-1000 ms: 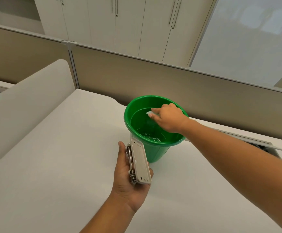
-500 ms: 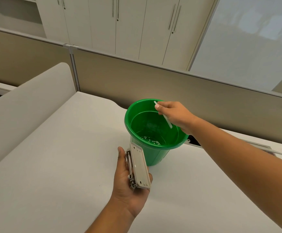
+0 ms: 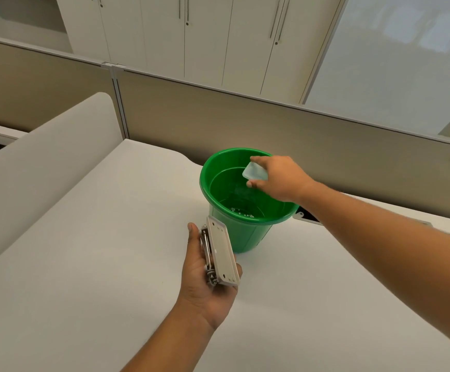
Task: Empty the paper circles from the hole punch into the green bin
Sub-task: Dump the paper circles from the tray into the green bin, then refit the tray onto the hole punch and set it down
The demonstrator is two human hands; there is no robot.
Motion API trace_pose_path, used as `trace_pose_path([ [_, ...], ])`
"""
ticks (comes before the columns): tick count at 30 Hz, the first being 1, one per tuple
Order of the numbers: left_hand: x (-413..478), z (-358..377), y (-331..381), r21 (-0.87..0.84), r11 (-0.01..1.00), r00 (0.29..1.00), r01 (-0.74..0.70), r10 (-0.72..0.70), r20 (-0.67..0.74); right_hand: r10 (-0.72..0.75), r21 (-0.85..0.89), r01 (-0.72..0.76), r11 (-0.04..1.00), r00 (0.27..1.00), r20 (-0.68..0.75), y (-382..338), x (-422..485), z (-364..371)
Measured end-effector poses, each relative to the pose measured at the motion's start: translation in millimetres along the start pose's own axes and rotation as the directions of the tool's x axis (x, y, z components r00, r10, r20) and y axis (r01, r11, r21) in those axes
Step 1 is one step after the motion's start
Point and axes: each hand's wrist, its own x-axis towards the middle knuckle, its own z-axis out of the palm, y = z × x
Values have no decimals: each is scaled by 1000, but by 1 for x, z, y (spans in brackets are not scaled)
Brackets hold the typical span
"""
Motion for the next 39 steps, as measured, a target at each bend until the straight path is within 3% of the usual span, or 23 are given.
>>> trace_pose_path([
  [4, -5, 6, -1, 3, 1000, 1000, -8, 8, 28, 0, 101, 19, 995, 983, -183, -3, -6, -8],
  [7, -7, 7, -2, 12, 1000, 999, -13, 12, 35, 27, 78, -20, 997, 995, -91, -1, -12, -5],
  [10, -9, 7, -3, 18, 1000, 999, -15, 15, 42, 32, 113, -12, 993, 984, -175, -1, -14, -5],
  [12, -9, 6, -5, 18, 1000, 999, -16, 16, 39, 53, 113, -42, 993, 993, -101, -2, -14, -5],
  [17, -9, 5, -5, 24, 999, 999, -25, 24, 36, 220, 423, -161, 892, 971, -93, -1, -14, -5],
  [19, -8, 6, -4, 20, 1000, 999, -22, 21, 38, 271, 620, -221, 753, 963, 14, 0, -14, -5],
  [22, -7, 8, -4, 8, 1000, 998, -23, 22, 51, 262, 931, -226, 285, 953, 151, -2, -20, -9],
  [24, -8, 9, -4, 4, 1000, 998, -25, 25, 55, 231, 977, -212, 17, 952, 203, -6, -29, -15],
  [27, -10, 10, -5, 7, 1000, 997, -23, 22, 72, 160, 959, -196, -206, 960, 230, -13, -51, -26],
  [34, -30, 12, -13, 111, 992, 989, -56, 39, 145, 106, 912, -165, -376, 970, 219, -26, -136, -22],
  [39, -53, 6, -32, 212, 972, 980, -101, 61, 188, 210, 931, -210, -299, 937, 279, -37, -213, 25],
])
